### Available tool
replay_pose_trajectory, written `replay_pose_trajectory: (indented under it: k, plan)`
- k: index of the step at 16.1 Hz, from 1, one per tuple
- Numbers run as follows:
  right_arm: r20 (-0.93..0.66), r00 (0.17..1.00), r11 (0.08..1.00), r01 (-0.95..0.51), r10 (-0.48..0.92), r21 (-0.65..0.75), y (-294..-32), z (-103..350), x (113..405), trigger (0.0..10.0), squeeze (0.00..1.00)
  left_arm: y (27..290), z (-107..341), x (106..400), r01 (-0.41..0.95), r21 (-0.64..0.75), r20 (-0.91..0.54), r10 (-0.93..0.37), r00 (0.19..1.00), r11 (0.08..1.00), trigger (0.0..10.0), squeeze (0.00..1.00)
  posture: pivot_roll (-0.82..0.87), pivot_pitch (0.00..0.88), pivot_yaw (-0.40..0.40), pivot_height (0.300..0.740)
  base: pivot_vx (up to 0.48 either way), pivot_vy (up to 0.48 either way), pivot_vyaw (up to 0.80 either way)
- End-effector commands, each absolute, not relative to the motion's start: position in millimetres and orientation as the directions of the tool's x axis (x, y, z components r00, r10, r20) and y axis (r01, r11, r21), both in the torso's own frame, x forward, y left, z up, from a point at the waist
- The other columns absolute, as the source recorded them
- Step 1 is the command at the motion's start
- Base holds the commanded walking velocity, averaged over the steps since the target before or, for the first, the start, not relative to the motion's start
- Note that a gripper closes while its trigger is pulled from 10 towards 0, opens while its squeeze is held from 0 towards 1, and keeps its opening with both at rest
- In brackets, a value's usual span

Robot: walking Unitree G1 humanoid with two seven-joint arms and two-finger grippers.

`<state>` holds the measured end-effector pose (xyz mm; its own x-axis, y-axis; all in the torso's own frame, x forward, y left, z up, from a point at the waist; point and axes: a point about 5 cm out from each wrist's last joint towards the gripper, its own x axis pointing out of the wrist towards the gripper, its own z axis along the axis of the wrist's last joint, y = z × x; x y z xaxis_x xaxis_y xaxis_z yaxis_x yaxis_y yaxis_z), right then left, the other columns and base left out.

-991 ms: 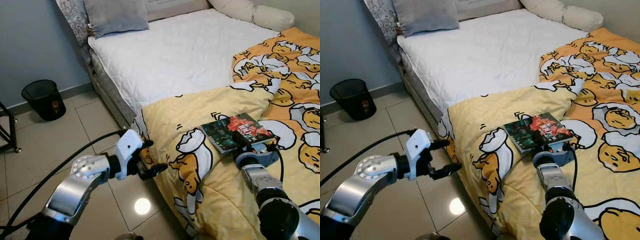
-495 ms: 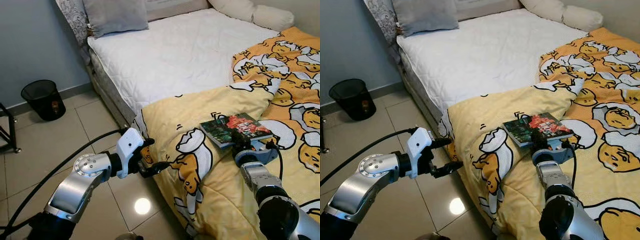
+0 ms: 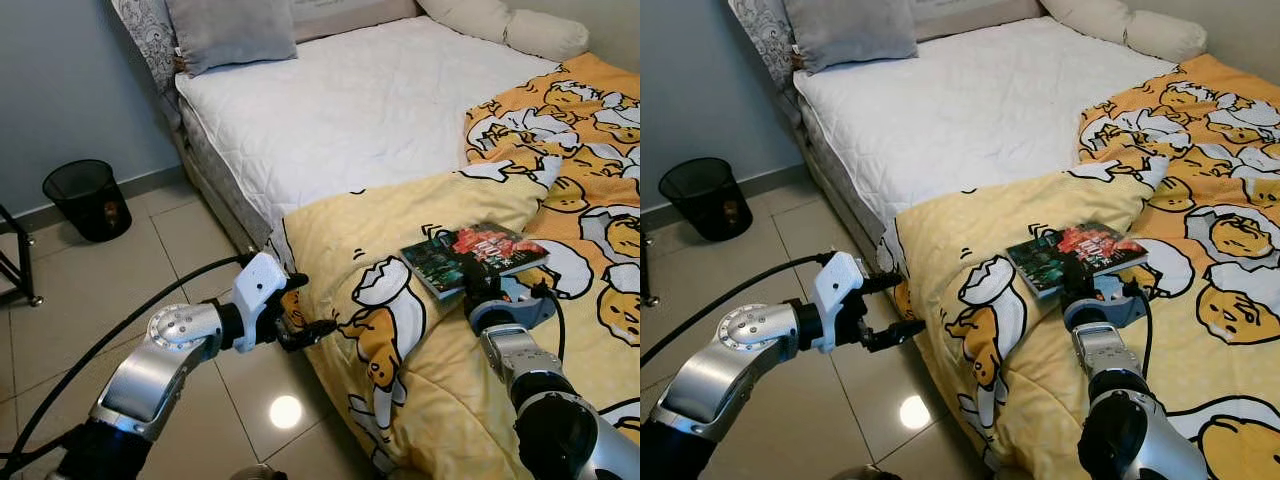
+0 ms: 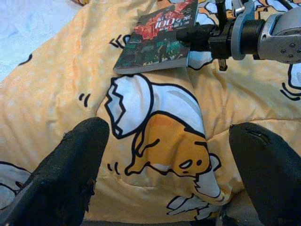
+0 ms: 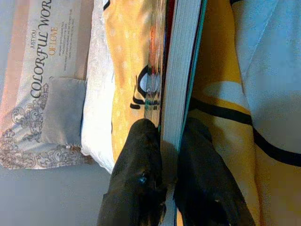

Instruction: Clean up the room

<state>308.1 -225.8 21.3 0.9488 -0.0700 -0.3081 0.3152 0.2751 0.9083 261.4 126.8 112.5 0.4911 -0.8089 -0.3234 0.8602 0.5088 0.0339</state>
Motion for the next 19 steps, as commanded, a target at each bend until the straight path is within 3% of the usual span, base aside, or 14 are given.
replay_pose_trajectory:
  k: [1, 2, 5, 7, 8, 10, 11, 12, 13, 14, 15, 17, 18, 19]
  plan:
    - [-0.277, 0.958, 0.271, 0.287, -0.076, 0.919, -223.8, 29.0, 315.5, 0.0, 0.0, 130.8, 113.3, 263.6, 0.858, 0.048, -0.332, -0.802, 0.497, 0.512, 10.0, 0.7, -0.06, 0.0, 0.046, 0.74, 0.0, 0.0, 0.0]
    - [-0.277, 0.958, 0.269, 0.288, -0.077, 0.919, -223.9, 28.7, 315.2, 0.0, 0.0, 130.8, 113.2, 263.7, 0.858, 0.048, -0.332, -0.802, 0.497, 0.512, 10.0, 0.71, -0.06, 0.0, 0.046, 0.74, 0.0, 0.0, 0.0]
    - [-0.155, 0.983, 0.427, 0.184, -0.103, 0.885, -240.9, 43.3, 314.4, 0.0, 0.0, 128.8, 115.7, 264.7, 0.819, 0.074, -0.294, -0.772, 0.563, 0.569, 10.0, 0.71, -0.07, 0.0, 0.053, 0.74, 0.0, 0.0, 0.0]
    - [-0.025, 0.983, 0.479, 0.111, -0.182, 0.871, -256.5, 63.7, 312.8, 0.0, 0.0, 128.8, 117.2, 268.0, 0.755, 0.103, -0.259, -0.715, 0.649, 0.648, 10.0, 0.71, -0.09, 0.0, 0.069, 0.74, 0.0, 0.0, 0.0]
    - [0.098, 0.961, 0.551, 0.063, -0.258, 0.832, -272.5, 92.4, 310.3, 0.0, 0.0, 127.4, 120.0, 269.5, 0.692, 0.093, -0.208, -0.666, 0.716, 0.716, 10.0, 0.71, -0.09, 0.0, 0.071, 0.74, 0.0, 0.0, 0.0]
    - [0.168, 0.951, 0.653, 0.046, -0.261, 0.756, -279.5, 113.2, 307.2, 0.0, 0.0, 127.0, 121.7, 268.1, 0.644, 0.088, -0.169, -0.626, 0.762, 0.76, 10.0, 0.71, -0.09, 0.0, 0.064, 0.74, 0.0, 0.0, 0.0]
    - [0.133, 0.971, 0.837, 0.097, -0.198, 0.538, -270.0, 119.9, 305.3, 1.4, 0.0, 129.5, 119.4, 266.0, 0.589, 0.105, -0.176, -0.568, 0.804, 0.801, 10.0, 0.71, -0.09, 0.0, 0.05, 0.74, 0.0, 0.0, 0.0]
    - [0.106, 0.974, 0.871, 0.128, -0.2, 0.474, -268.0, 117.5, 304.6, 7.6, 0.0, 130.9, 117.5, 265.6, 0.575, 0.114, -0.189, -0.55, 0.813, 0.81, 10.0, 0.71, -0.09, 0.0, 0.047, 0.74, 0.0, 0.0, 0.0]
    - [0.018, 0.981, 0.897, 0.171, -0.195, 0.407, -259.6, 107.7, 301.7, 10.0, 0.0, 137.6, 116.2, 267.4, 0.503, 0.124, -0.186, -0.478, 0.859, 0.856, 10.0, 0.69, -0.08, 0.0, 0.04, 0.74, 0.0, 0.0, 0.0]
    - [-0.019, 0.987, 0.92, 0.153, -0.157, 0.36, -249.5, 103.2, 298.1, 10.0, 0.0, 143.5, 116.0, 268.5, 0.437, 0.126, -0.176, -0.413, 0.893, 0.891, 10.0, 0.69, -0.08, 0.0, 0.036, 0.74, 0.0, 0.0, 0.0]
    - [0.03, 0.993, 0.941, 0.098, -0.114, 0.324, -236.1, 106.3, 293.0, 10.0, 0.0, 150.1, 115.7, 269.4, 0.374, 0.112, -0.166, -0.353, 0.921, 0.921, 10.0, 0.64, -0.08, 0.0, 0.041, 0.74, 0.0, 0.0, 0.0]
    - [-0.08, 0.992, 0.97, 0.11, -0.094, 0.216, -213.2, 92.0, 287.1, 10.0, 0.0, 158.2, 115.4, 272.4, 0.28, 0.124, -0.153, -0.261, 0.953, 0.952, 10.0, 0.52, -0.08, 0.0, 0.046, 0.74, 0.0, 0.0, -0.4]
    - [-0.088, 0.981, 0.969, 0.186, -0.174, 0.161, -209.3, 86.6, 283.2, 10.0, 0.0, 160.0, 113.3, 274.2, 0.272, 0.144, -0.176, -0.246, 0.953, 0.952, 10.0, 0.03, -0.08, 0.0, 0.043, 0.74, 0.0, 0.0, -0.76]
    - [-0.103, 0.976, 0.966, 0.207, -0.192, 0.158, -206.7, 84.2, 281.5, 10.0, 0.0, 161.1, 113.1, 274.5, 0.269, 0.152, -0.179, -0.241, 0.954, 0.951, 10.0, 0.0, -0.08, 0.0, 0.042, 0.74, 0.0, 0.0, -0.76]
